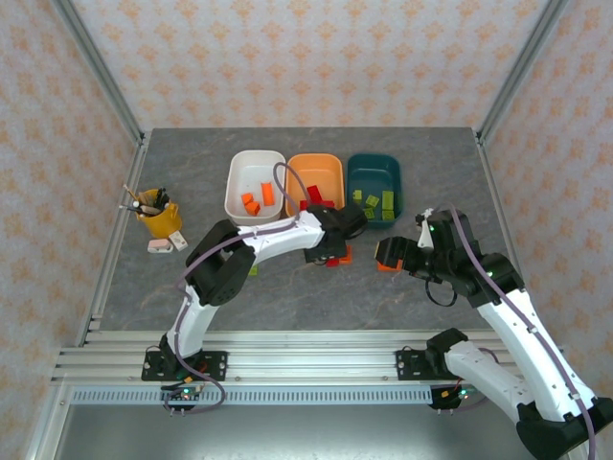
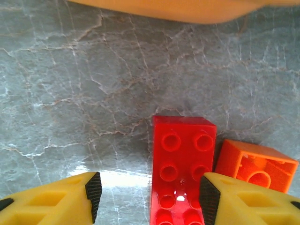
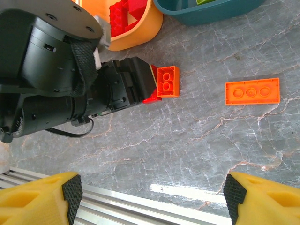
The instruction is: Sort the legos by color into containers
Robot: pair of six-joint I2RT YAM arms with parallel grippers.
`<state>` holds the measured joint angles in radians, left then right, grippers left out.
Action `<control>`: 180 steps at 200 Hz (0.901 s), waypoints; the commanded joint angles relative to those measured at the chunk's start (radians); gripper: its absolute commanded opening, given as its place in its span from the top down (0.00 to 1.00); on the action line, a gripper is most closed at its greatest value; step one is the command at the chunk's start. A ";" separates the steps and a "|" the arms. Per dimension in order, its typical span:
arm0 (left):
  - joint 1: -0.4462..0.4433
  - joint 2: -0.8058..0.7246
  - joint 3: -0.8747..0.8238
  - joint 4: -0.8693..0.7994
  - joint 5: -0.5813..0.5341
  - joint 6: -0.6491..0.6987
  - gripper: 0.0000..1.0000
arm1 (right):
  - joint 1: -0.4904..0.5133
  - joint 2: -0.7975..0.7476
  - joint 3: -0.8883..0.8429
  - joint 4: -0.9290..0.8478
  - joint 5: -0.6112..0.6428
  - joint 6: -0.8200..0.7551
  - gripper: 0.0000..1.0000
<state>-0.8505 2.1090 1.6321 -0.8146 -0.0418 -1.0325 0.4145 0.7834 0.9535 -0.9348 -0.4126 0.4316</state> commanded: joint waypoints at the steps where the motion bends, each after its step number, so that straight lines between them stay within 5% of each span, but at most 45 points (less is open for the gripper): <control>1: 0.011 -0.043 -0.020 0.029 -0.023 -0.019 0.41 | 0.005 -0.009 -0.005 -0.009 0.000 0.013 0.19; 138: 0.025 -0.142 -0.132 -0.056 -0.074 -0.021 0.51 | 0.005 0.008 -0.017 0.024 0.000 0.029 0.19; 180: 0.014 -0.185 -0.138 0.012 -0.048 -0.065 0.40 | 0.007 0.019 -0.021 0.036 -0.003 0.032 0.19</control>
<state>-0.8356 1.9648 1.5032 -0.8223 -0.0620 -1.0534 0.4149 0.7971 0.9405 -0.9249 -0.4129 0.4503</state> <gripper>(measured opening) 0.554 0.807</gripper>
